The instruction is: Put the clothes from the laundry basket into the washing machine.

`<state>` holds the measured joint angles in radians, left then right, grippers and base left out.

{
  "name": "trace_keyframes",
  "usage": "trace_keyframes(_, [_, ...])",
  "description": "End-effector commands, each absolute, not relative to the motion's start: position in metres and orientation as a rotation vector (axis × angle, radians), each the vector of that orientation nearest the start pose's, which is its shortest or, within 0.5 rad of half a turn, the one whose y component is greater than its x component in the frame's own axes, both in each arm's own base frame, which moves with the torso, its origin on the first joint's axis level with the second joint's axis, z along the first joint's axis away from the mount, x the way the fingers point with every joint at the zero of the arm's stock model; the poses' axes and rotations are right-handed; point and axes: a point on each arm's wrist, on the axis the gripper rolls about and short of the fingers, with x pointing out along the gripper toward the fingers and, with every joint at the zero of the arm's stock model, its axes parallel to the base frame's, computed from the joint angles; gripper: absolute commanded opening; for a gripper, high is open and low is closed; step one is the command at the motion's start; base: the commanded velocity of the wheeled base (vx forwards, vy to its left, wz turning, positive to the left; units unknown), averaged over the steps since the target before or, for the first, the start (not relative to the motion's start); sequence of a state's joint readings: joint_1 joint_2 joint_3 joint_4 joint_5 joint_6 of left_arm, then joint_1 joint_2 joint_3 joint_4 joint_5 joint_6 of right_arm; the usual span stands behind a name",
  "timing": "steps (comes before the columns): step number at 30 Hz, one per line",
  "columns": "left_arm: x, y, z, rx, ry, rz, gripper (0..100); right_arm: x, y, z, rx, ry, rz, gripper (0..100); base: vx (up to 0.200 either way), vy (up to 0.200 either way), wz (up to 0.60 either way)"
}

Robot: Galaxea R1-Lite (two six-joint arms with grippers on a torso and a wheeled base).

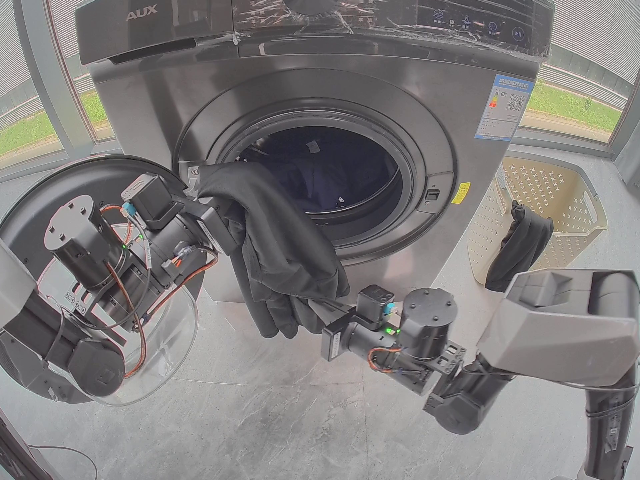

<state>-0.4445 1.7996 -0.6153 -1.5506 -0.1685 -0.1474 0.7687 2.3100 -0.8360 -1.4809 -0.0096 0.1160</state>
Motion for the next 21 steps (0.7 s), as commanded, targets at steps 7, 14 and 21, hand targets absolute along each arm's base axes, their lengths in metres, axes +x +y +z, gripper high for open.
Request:
trace_keyframes(7, [0.275, -0.124, 0.191, -0.187, -0.310, -0.600, 0, 0.252, 0.217, 0.126, 0.142, -0.052, 0.734, 0, 0.000, 0.000, 0.00])
trace_keyframes(14, [0.271, -0.124, 0.189, -0.193, -0.296, -0.614, 0, 0.255, 0.195, 0.161, 0.189, -0.166, 0.677, 0, 0.000, 0.000, 0.00])
trace_keyframes(21, [0.260, -0.122, 0.177, -0.176, -0.236, -0.675, 0, 0.245, 0.187, 0.185, 0.248, -0.240, 0.679, 0, 0.000, 0.000, 0.00])
